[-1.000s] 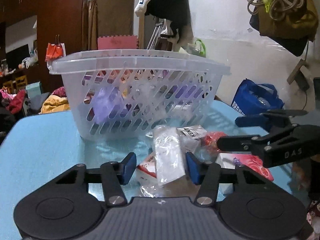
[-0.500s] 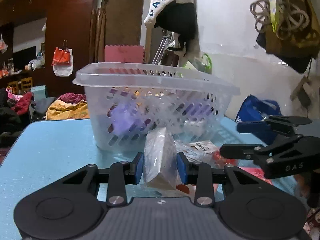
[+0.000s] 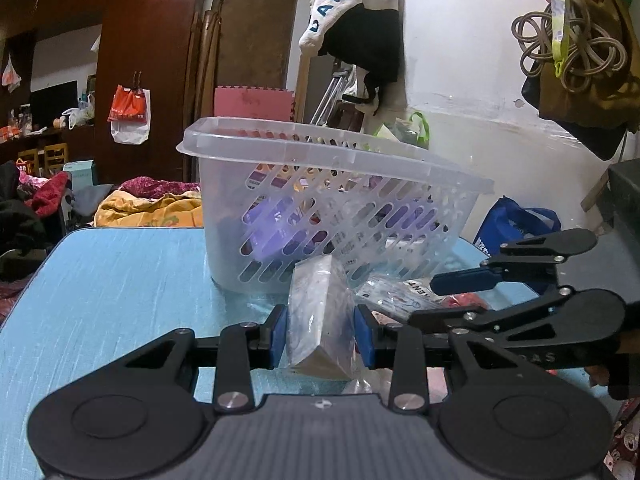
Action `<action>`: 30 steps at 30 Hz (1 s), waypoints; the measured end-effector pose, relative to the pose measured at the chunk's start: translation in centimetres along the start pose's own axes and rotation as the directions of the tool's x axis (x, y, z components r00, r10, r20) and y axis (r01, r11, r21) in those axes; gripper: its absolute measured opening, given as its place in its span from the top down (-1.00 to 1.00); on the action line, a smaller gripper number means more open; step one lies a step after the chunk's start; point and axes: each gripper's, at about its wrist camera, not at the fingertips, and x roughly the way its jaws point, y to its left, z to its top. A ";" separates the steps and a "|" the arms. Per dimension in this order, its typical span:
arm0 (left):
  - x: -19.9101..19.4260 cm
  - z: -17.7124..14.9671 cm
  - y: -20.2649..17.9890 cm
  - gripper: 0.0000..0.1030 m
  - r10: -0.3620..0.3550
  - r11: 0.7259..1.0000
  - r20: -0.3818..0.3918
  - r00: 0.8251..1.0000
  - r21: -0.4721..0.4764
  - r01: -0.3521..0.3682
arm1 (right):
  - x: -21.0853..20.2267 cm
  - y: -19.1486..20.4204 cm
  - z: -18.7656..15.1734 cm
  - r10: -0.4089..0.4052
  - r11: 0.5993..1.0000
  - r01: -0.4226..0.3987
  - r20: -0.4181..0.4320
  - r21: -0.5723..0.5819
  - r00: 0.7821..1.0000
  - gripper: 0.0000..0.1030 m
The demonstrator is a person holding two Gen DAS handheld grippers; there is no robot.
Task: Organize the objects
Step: 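Grasp the white medicine box with the right tool while the left tool grasps the clear plastic packet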
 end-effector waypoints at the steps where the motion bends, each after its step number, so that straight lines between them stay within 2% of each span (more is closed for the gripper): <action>1: 0.0 0.0 0.0 0.23 -0.001 1.000 0.000 1.000 0.000 0.001 | -0.2 -0.1 0.0 0.008 1.000 -0.008 -0.003 0.000 1.000 0.10; 4: 0.1 -0.1 0.0 0.22 -0.003 1.000 -0.001 1.000 0.003 0.003 | -0.3 -0.6 0.0 0.028 1.000 -0.028 -0.015 0.002 1.000 0.13; 7: 0.4 -0.1 0.1 0.22 -0.006 1.000 -0.011 1.000 -0.007 0.006 | 0.1 -0.3 0.2 0.013 1.000 -0.013 -0.017 -0.009 1.000 0.14; 9: 0.6 -0.2 0.0 0.22 -0.006 1.000 -0.016 1.000 -0.003 0.006 | 0.4 0.0 0.5 0.008 1.000 -0.009 -0.023 -0.024 1.000 0.24; 14: 0.7 -0.3 -0.1 0.22 -0.007 1.000 -0.023 1.000 -0.006 0.006 | 0.5 -1.4 0.6 0.065 0.998 -0.065 -0.051 0.010 0.997 0.26; 19: 0.7 -0.4 0.2 0.22 -0.008 1.000 -0.022 1.000 -0.015 0.008 | 0.5 -0.8 -0.2 0.052 0.998 -0.053 -0.063 -0.019 0.997 0.27; 23: 0.5 -0.4 0.5 0.22 -0.018 1.000 0.003 1.000 -0.021 0.018 | 0.1 -1.2 -0.3 0.057 0.998 -0.057 -0.029 0.016 0.998 0.30; 30: 0.3 -0.5 0.3 0.22 -0.032 0.999 0.023 0.999 -0.013 0.032 | -2.2 -2.3 -2.1 0.014 0.995 -0.020 0.066 0.093 0.998 0.30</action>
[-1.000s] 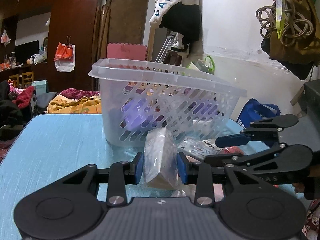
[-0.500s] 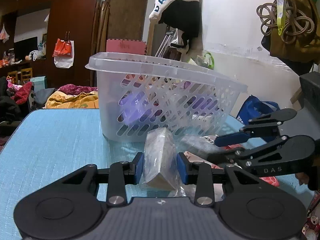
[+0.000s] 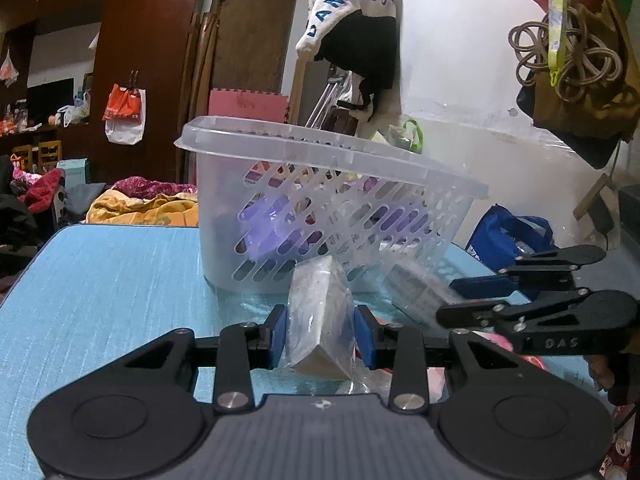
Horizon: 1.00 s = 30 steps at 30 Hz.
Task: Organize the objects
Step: 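Grasp the white medicine box with the right tool while the left tool grasps the clear plastic packet, then lift the medicine box and plastic packet over the basket and release both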
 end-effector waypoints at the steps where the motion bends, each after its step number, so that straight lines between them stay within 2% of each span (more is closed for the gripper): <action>1: 0.0 0.0 -0.1 0.22 0.000 1.000 0.003 1.000 0.006 0.000 | -0.3 -0.1 -0.1 -0.003 1.000 0.003 0.014 0.010 1.000 0.30; 9: -0.3 0.0 0.0 0.22 -0.008 1.000 0.012 1.000 0.010 0.008 | -2.9 0.1 -1.1 -0.022 0.994 0.004 0.155 0.111 0.988 0.29; 19: -0.6 -0.1 0.1 0.22 -0.012 1.000 0.028 1.000 0.016 0.011 | -3.3 1.6 -0.7 -0.052 0.994 0.032 0.203 0.100 0.978 0.29; 25: -1.6 0.1 0.0 0.22 -0.039 0.999 0.056 0.998 0.013 0.039 | -4.3 1.9 -0.8 -0.067 0.994 0.043 0.239 0.105 0.969 0.29; 30: -3.9 1.5 -0.3 0.22 -0.057 0.998 0.118 0.991 0.011 0.056 | -6.0 2.5 -0.3 -0.072 0.994 0.046 0.287 0.095 0.955 0.29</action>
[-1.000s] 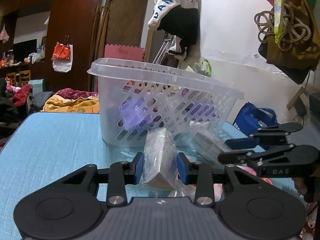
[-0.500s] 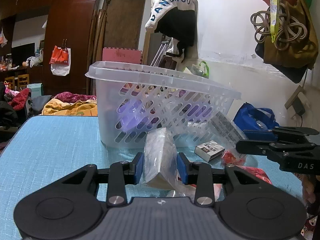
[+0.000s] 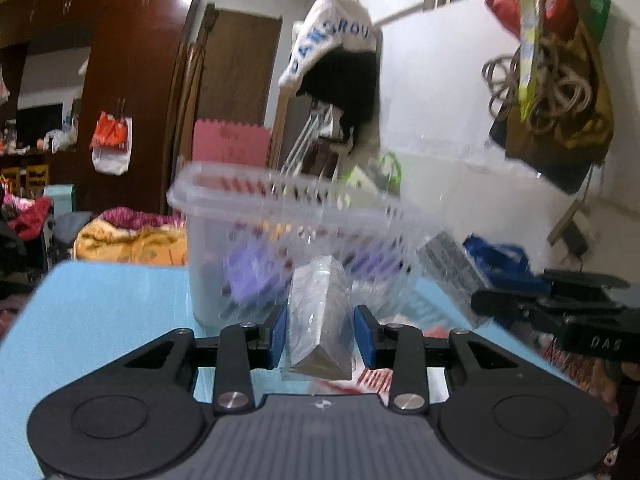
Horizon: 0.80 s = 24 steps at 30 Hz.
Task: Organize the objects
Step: 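Lift the medicine box and plastic packet over the basket and release both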
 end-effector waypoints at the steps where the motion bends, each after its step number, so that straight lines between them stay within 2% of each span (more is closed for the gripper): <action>1: -0.5 0.4 -0.1 0.22 0.001 1.000 0.016 1.000 0.005 -0.001 | -0.3 0.1 0.3 -0.002 1.000 0.002 0.012 -0.004 1.000 0.29; 6: -2.3 4.0 -0.7 0.22 0.010 1.000 0.091 0.996 0.022 -0.012 | -1.3 -0.1 2.3 -0.023 1.000 0.024 0.069 -0.010 0.997 0.29; 9: -1.7 7.6 -1.2 0.22 0.010 1.000 0.119 0.993 0.020 -0.013 | -0.9 -0.8 4.4 -0.044 0.999 0.045 0.091 -0.012 0.995 0.29; 12: 0.3 11.2 -2.0 0.22 0.032 0.999 0.115 0.993 0.020 -0.035 | 0.8 -1.5 7.2 -0.077 0.997 0.079 0.091 -0.021 0.993 0.29; 15: 3.6 13.6 -1.9 0.22 0.059 0.998 0.071 0.996 -0.012 -0.058 | 3.9 -2.7 9.1 -0.084 0.996 0.085 0.043 -0.018 0.996 0.29; 17: 5.9 14.3 -1.2 0.10 0.092 0.995 0.051 0.994 -0.047 -0.090 | 5.9 -3.0 9.5 -0.094 0.995 0.094 0.012 -0.022 0.996 0.25; 18: 7.2 14.3 -0.6 -0.33 0.108 0.992 0.037 0.993 -0.065 -0.106 | 7.0 -3.2 9.5 -0.099 0.995 0.099 -0.005 -0.025 0.995 0.11; 19: 8.4 14.2 -0.1 -0.64 0.122 0.990 0.010 0.993 -0.079 -0.120 | 7.9 -3.4 9.3 -0.100 0.995 0.099 -0.026 -0.027 0.995 -0.06; 21: 10.2 13.4 0.9 -0.59 0.149 0.983 -0.053 0.987 -0.103 -0.154 | 8.8 -3.7 8.7 -0.122 0.992 0.121 -0.045 -0.028 0.992 -0.62; 24: 8.8 11.9 1.3 -0.59 0.132 0.987 -0.031 0.991 -0.084 -0.134 | 7.2 -3.6 7.3 -0.145 0.989 0.144 -0.033 -0.039 0.989 -0.83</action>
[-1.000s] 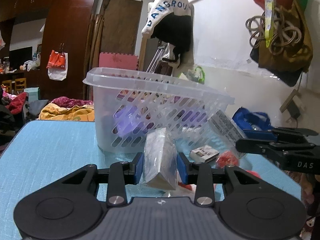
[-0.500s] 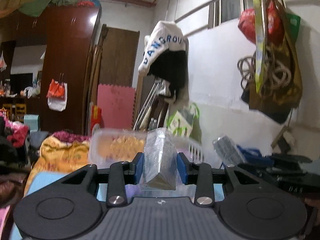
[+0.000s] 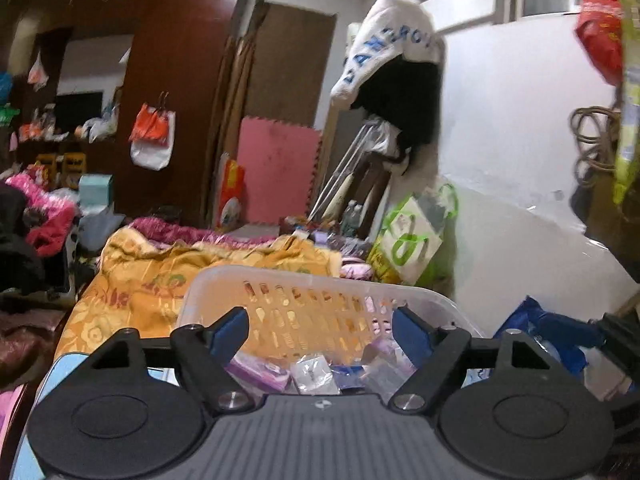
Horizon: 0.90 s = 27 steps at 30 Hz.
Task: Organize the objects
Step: 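Lift the medicine box and plastic packet over the basket and release both, then grasp the red-pink box with the right tool while the left tool grasps the white box with red characters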
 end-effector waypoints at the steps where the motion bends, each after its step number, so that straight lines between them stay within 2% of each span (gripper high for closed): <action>1: -0.8 -0.5 0.1 -0.59 -0.001 1.000 0.003 1.000 0.006 0.001 | -0.9 -0.1 -0.4 0.001 1.000 -0.001 0.006 0.006 1.000 -0.90; 2: -1.8 -1.1 0.1 -0.59 -0.004 1.000 0.006 1.000 0.015 0.004 | -1.9 -0.2 -1.0 0.005 1.000 -0.005 0.015 0.011 1.000 -1.00; 7: -6.0 -5.6 -1.0 -0.66 -0.025 0.990 -0.018 1.000 0.136 0.027 | -5.9 0.1 -3.9 0.004 1.000 -0.004 0.019 0.009 1.000 -1.00; 10: -6.6 -9.1 -1.6 -0.67 -0.057 0.982 -0.089 0.994 0.177 0.072 | -6.1 0.1 -6.7 0.009 1.000 -0.009 -0.041 0.002 0.999 -1.00; 12: -6.0 -10.7 -1.8 -0.67 -0.081 0.979 -0.158 0.984 0.172 0.108 | -5.6 -0.3 -8.4 0.019 0.999 -0.017 -0.092 0.029 0.996 -1.00; 14: -5.2 -11.7 -2.1 -0.67 -0.104 0.978 -0.196 0.975 0.159 0.136 | -5.0 -1.0 -9.3 0.057 0.997 -0.048 -0.135 0.065 0.989 -1.00; 17: -3.7 -12.5 -3.1 -0.66 -0.087 0.966 -0.247 0.965 0.215 0.142 | -4.1 -2.1 -9.9 0.108 0.989 -0.089 -0.157 0.122 0.982 -1.00; 20: -2.8 -12.9 -2.9 -0.66 -0.092 0.969 -0.265 0.960 0.199 0.148 | -3.2 -2.1 -10.1 0.099 0.989 -0.077 -0.180 0.122 0.979 -1.00; 24: -2.2 -13.6 -2.9 -0.66 -0.103 0.970 -0.291 0.951 0.181 0.161 | -4.2 -2.2 -11.0 0.136 0.981 -0.110 -0.164 0.160 0.977 -1.00; 27: -1.9 -14.0 -3.2 -0.66 -0.104 0.966 -0.309 0.946 0.196 0.170 | -5.7 -1.4 -12.0 0.176 0.979 -0.156 -0.155 0.135 0.972 -1.00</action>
